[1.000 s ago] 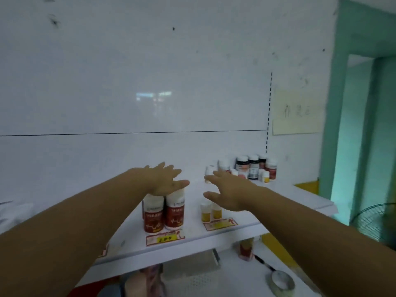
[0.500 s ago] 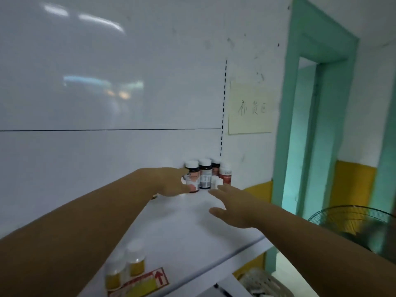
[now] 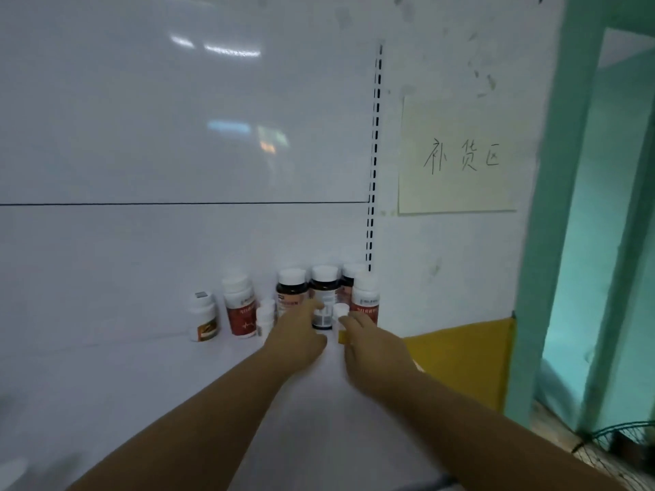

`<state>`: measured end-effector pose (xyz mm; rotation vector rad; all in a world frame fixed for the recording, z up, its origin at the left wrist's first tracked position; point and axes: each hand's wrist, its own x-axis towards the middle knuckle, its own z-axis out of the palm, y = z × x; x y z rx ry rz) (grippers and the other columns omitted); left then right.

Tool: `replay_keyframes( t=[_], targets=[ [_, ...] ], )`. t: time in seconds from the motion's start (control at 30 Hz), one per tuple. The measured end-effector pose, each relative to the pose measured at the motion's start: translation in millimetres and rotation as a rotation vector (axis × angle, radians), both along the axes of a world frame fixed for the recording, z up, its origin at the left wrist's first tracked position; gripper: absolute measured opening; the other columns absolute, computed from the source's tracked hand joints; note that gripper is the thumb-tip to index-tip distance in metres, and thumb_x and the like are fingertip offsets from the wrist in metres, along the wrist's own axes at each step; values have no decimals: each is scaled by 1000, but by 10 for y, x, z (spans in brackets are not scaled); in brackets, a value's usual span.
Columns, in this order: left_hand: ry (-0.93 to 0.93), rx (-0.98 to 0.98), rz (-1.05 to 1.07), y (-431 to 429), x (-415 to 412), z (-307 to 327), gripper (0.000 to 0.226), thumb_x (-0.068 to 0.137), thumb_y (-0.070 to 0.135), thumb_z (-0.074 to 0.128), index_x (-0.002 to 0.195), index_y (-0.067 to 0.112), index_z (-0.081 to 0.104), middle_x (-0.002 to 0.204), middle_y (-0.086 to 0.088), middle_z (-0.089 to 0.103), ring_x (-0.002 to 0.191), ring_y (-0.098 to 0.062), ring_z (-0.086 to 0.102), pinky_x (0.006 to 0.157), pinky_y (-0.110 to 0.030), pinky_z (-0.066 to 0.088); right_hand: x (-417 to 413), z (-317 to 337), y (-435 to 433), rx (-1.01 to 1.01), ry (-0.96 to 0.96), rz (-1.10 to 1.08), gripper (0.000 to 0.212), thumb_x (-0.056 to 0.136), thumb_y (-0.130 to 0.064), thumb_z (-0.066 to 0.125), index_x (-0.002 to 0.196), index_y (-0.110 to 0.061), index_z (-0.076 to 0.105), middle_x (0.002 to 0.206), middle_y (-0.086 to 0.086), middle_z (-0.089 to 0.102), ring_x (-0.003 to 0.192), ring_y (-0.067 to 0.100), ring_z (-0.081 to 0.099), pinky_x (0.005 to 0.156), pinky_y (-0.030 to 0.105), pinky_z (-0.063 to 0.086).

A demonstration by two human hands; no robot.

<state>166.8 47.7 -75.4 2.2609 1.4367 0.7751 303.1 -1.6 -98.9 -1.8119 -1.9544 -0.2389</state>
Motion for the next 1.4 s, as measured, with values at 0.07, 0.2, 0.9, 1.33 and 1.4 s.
replay_keyframes(
  t=[0.07, 0.2, 0.9, 1.33, 1.4],
  targets=[
    [-142, 5, 87, 19, 179, -189, 55, 81, 14, 66, 132, 21, 47, 133, -1, 55, 118, -19, 53, 99, -28, 42, 53, -56, 102, 259, 116, 37, 29, 83, -15, 45, 106, -14, 62, 105, 4, 62, 80, 25, 65, 56, 27, 45],
    [-271, -22, 249, 93, 424, -290, 44, 77, 32, 71, 115, 19, 54, 115, 0, 61, 99, -16, 56, 86, -30, 46, 116, -38, 269, 381, 503, 47, 12, 84, -12, 49, 89, -13, 60, 88, 2, 60, 75, 18, 56, 60, 24, 35],
    [-1051, -368, 36, -114, -172, -51, 6, 88, 17, 62, 90, 22, 59, 90, -5, 70, 79, -19, 69, 64, -22, 59, -94, 23, 360, -64, -25, 7, 40, 91, -8, 47, 130, -14, 41, 144, 7, 32, 114, 25, 52, 88, 33, 47],
    [-1427, -394, -237, -149, -211, 94, 37, 70, 33, 58, 101, 12, 59, 77, -5, 73, 67, -14, 70, 58, -25, 58, -328, 202, 718, -34, -237, -110, 30, 98, -10, 36, 126, -7, 44, 129, 13, 50, 108, 25, 59, 85, 30, 48],
    [-1453, -410, -238, -144, -216, 91, 30, 76, 31, 57, 100, 13, 61, 77, -4, 73, 65, -12, 69, 58, -25, 58, -332, 195, 745, -19, -218, -111, 30, 98, -10, 37, 126, -8, 45, 129, 12, 47, 105, 24, 60, 83, 29, 48]
  ],
)
